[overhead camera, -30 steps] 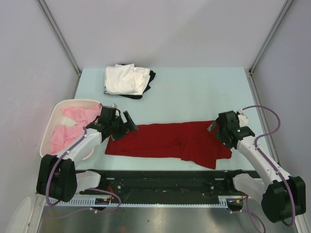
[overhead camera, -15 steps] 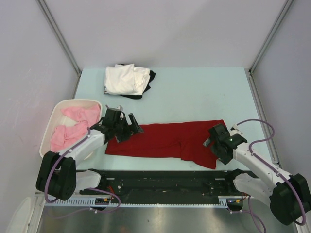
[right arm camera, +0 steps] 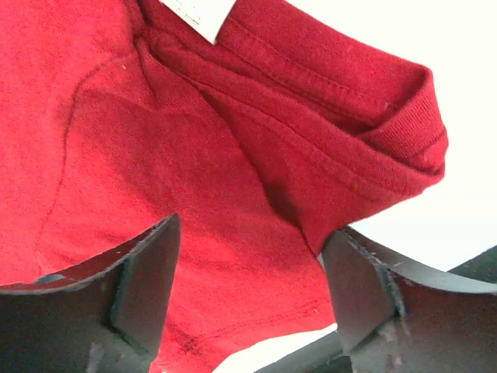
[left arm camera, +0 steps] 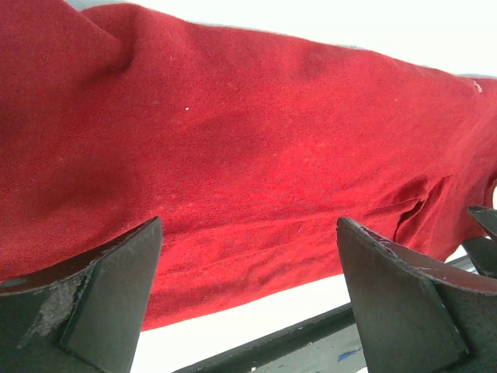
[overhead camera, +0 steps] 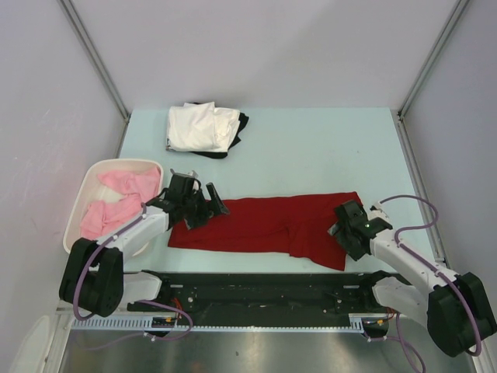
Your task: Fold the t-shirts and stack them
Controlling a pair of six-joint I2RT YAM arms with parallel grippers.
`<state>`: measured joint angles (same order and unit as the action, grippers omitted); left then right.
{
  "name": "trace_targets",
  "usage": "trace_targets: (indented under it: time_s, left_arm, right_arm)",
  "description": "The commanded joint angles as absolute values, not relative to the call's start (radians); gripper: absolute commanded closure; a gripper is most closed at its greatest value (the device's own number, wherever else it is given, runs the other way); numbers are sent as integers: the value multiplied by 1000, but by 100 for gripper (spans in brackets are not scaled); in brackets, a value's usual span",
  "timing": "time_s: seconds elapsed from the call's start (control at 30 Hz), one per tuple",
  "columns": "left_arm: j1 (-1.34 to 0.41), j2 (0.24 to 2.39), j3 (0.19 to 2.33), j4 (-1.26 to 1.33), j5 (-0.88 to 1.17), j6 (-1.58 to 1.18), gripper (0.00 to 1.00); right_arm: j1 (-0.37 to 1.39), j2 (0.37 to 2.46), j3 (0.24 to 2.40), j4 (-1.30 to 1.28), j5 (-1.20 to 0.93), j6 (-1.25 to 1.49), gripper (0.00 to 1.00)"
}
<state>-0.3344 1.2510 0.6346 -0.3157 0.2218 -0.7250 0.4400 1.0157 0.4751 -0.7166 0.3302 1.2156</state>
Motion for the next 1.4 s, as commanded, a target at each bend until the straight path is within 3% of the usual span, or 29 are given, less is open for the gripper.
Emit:
trace_targets:
  time_s: [0.0, 0.07, 0.1, 0.17, 0.2, 0.23, 0.5, 0.87, 1.37]
  left_arm:
    - [-341, 1258, 643, -319, 233, -700, 2]
    - [-341, 1256, 646, -327, 222, -698, 2]
    - [-341, 1258, 647, -330, 222, -698, 2]
    - [-341, 1256, 650, -333, 219, -699, 2]
    - [-342, 1256, 653, -337, 216, -699, 2]
    - [-341, 1256, 658, -341, 215, -699, 2]
    - [-342, 1258, 681, -376, 190, -690, 2]
    - [-341, 1270, 707, -390, 181, -692, 2]
    - [-341, 1238, 735, -373, 196, -719, 2]
  right_arm:
    - [431, 1052, 423, -583, 327, 1223, 35]
    - [430, 1061, 420, -578, 334, 1224, 46]
    - [426, 1072, 419, -566, 334, 1218, 59]
    - [420, 1084, 416, -557, 328, 1215, 75]
    - [414, 1092, 414, -539, 327, 1209, 92]
    - [410, 1103, 413, -531, 330, 1204, 100]
    - [307, 1156, 471, -416, 318, 1080, 100]
    - [63, 1539, 730, -313, 252, 879, 100]
    - [17, 2091, 1480, -327, 103, 726, 100]
